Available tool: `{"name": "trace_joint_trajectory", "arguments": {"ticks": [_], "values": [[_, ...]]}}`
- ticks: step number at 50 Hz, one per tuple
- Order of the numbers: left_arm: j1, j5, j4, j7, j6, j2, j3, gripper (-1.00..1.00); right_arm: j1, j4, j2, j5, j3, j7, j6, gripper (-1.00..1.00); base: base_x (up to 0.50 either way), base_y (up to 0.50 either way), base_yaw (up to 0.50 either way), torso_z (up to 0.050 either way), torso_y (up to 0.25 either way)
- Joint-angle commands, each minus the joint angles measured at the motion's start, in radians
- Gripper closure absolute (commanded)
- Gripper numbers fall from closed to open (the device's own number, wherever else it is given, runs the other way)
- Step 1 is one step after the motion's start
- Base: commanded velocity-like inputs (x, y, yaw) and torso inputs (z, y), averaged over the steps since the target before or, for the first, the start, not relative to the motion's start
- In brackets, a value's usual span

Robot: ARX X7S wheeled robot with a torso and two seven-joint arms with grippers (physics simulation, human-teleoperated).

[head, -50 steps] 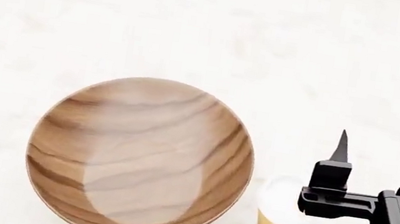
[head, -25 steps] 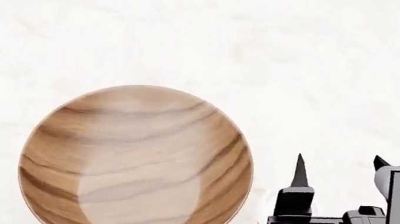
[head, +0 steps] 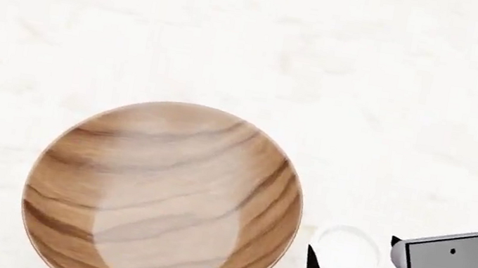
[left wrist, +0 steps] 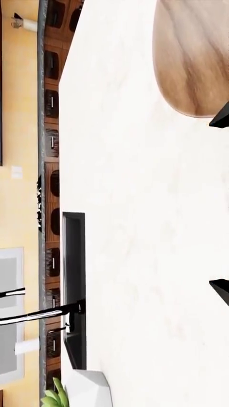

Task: Place the cup inside the bowl on the dining table and move the bowl to any counter.

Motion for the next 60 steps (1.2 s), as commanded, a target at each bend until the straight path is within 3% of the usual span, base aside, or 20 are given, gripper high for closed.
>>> {"name": "trace_joint_trajectory", "arguments": {"ticks": [1, 29, 30, 48, 60], "values": [[0.008, 0.001, -0.006, -0.001, 0.003, 0.0, 0.004, -1.0, 0.005, 0.028, -0.001, -0.009, -0.036, -0.012, 0.016, -1.0, 0.0, 0.0, 0.0, 0.0, 0.0], [0.007, 0.004, -0.016, -0.006, 0.008, 0.004, 0.017, -1.0, 0.08, 0.092, -0.016, -0.021, -0.098, -0.027, 0.05, -1.0, 0.0, 0.0, 0.0, 0.0, 0.0], [0.014, -0.002, -0.014, -0.002, 0.009, -0.003, 0.008, -1.0, 0.081, 0.089, -0.016, -0.021, -0.095, -0.025, 0.049, 1.0, 0.0, 0.0, 0.0, 0.0, 0.0], [0.021, -0.006, -0.02, 0.002, 0.018, -0.009, 0.001, -1.0, 0.138, 0.01, 0.022, 0.019, -0.017, 0.048, 0.074, 1.0, 0.0, 0.0, 0.0, 0.0, 0.0], [0.015, -0.011, -0.016, -0.013, 0.013, -0.005, -0.002, -1.0, 0.391, 0.032, -0.003, 0.054, -0.045, 0.081, 0.163, 1.0, 0.0, 0.0, 0.0, 0.0, 0.0]]}}
